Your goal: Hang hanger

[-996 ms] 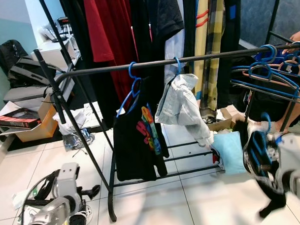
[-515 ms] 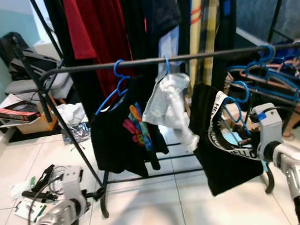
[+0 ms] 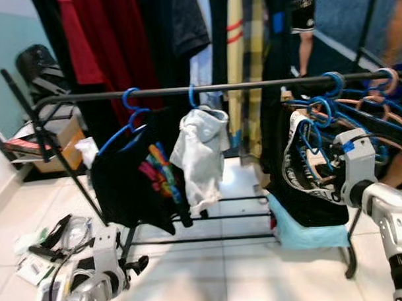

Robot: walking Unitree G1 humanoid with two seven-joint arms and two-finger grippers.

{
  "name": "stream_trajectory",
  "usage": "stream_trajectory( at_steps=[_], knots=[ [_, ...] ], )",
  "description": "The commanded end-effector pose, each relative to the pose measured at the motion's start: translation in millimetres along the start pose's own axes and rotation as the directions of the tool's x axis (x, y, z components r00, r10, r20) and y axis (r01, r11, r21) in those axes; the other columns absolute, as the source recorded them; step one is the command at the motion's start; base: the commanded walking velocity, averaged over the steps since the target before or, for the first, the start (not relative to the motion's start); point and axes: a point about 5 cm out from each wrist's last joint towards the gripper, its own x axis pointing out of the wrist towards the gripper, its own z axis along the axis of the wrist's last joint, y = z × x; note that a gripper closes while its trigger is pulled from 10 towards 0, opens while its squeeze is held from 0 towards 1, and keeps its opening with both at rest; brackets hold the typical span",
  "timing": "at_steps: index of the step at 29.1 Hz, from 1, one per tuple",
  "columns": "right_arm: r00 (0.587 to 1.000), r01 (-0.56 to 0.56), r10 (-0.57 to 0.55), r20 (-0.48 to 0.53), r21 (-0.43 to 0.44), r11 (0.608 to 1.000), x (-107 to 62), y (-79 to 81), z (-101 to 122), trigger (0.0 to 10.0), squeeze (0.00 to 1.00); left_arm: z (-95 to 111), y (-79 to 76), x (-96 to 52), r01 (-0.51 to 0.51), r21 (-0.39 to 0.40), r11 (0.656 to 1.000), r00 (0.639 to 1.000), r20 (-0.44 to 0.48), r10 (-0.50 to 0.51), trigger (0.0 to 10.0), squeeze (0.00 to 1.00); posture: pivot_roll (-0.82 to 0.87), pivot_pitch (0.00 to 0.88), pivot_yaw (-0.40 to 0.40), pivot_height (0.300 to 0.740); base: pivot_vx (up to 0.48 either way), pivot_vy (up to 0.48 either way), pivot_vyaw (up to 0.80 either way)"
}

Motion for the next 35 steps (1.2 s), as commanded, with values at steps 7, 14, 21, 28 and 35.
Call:
stream_trajectory(
  at_steps=[7,14,21,28,35],
  knots=[
    [0.996,-0.076,0.078,0.050,-0.047,0.996,8.8,17.3,12.4,10.0,0.00,4.3,-30.9,10.3,0.018,0.024,1.000,1.000,-0.012,-0.018,10.0,0.00,-0.11,0.000,0.047,0.740,0.343,0.000,0.00],
    [0.992,-0.096,0.099,0.083,-0.030,0.995,11.9,22.5,18.5,10.0,0.00,9.6,-42.9,14.1,0.028,0.029,0.999,1.000,-0.006,-0.028,10.0,0.00,-0.12,0.000,0.047,0.740,0.348,0.000,0.57],
    [0.995,-0.093,0.095,0.038,-0.041,0.995,12.9,21.6,18.1,10.0,0.00,13.0,-38.1,13.5,0.028,0.022,0.999,1.000,0.008,-0.028,10.0,0.00,-0.12,0.000,0.047,0.740,0.328,0.000,0.00],
    [0.999,-0.042,0.042,-0.008,-0.027,0.999,14.6,15.8,13.1,10.0,0.00,13.0,-36.4,13.1,0.023,0.014,1.000,1.000,0.011,-0.023,10.0,0.00,-0.12,0.000,0.047,0.740,0.039,0.000,0.00],
    [0.992,0.090,-0.088,-0.095,0.010,0.996,18.6,0.7,5.5,10.0,0.00,14.9,-32.9,12.8,0.026,0.018,1.000,1.000,0.009,-0.026,10.0,0.00,-0.11,0.000,0.048,0.740,0.000,0.000,0.00]
  ],
)
